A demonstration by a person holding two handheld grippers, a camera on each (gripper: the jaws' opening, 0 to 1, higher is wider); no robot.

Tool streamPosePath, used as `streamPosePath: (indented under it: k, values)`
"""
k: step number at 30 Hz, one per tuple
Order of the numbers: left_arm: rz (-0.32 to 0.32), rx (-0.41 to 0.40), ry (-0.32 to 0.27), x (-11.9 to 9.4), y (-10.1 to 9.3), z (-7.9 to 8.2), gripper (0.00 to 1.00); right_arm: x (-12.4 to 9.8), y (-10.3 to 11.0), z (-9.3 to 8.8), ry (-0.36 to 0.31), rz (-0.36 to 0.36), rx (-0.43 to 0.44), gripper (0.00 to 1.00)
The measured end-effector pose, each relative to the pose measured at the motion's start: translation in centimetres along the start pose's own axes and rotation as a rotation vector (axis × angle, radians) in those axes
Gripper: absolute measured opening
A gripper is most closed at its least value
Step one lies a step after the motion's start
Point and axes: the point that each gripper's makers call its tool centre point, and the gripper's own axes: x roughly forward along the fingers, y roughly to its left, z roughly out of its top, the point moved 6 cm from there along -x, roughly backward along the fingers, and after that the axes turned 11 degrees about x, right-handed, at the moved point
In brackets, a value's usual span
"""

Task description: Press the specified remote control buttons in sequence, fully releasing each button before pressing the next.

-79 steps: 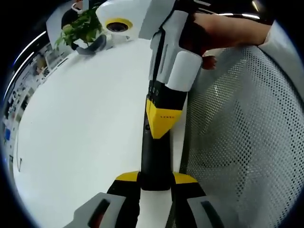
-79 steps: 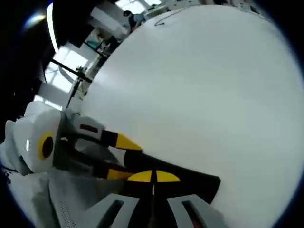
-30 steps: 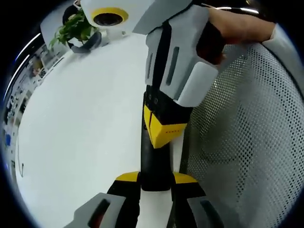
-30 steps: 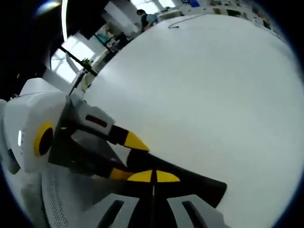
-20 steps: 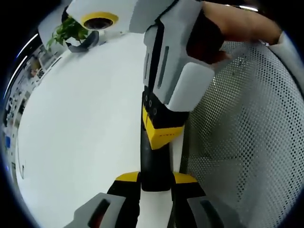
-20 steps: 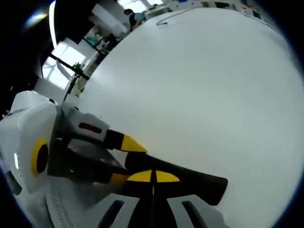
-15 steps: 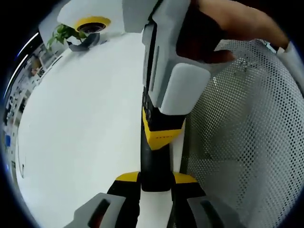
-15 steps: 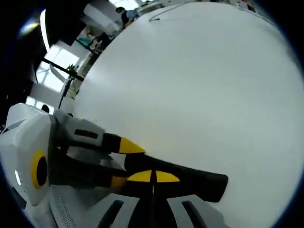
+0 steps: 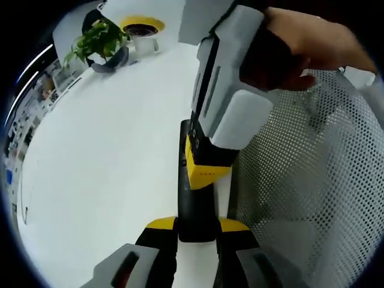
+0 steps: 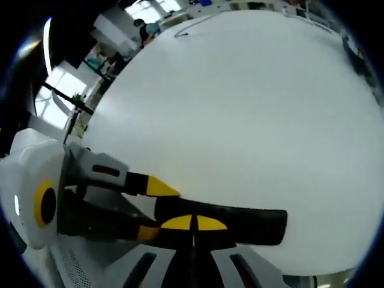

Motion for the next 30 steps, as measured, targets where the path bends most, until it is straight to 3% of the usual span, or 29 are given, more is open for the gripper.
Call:
streamPosePath:
  k: [9,11,18,23,30]
  values:
    - [0.010,-0.013,-0.023,-0.1,-0.1,-0.2,0.23,0.2,0.2,0.2,0.019,-0.044,0.058,0.00]
    - [0.014,-0.019,-0.024,-0.1,-0.1,-0.2,0.23,0.1,0.1,0.1,0.003,-0.043,0.106,0.00]
    - [0.013,-0.016,-0.043,-0.1,-0.1,-0.2,0.23,0.0,0.1,-0.4,-0.058,-0.019,0.121,0.00]
    - [0.011,-0.017,-0.030,0.0,-0.2,0.0,0.24,0.0,0.0,0.2,0.034,-0.019,0.082,0.00]
    - [0.017,-0.032,-0.032,0.1,-0.3,0.0,0.23,-0.1,-0.9,0.4,0.094,0.074,0.146,0.00]
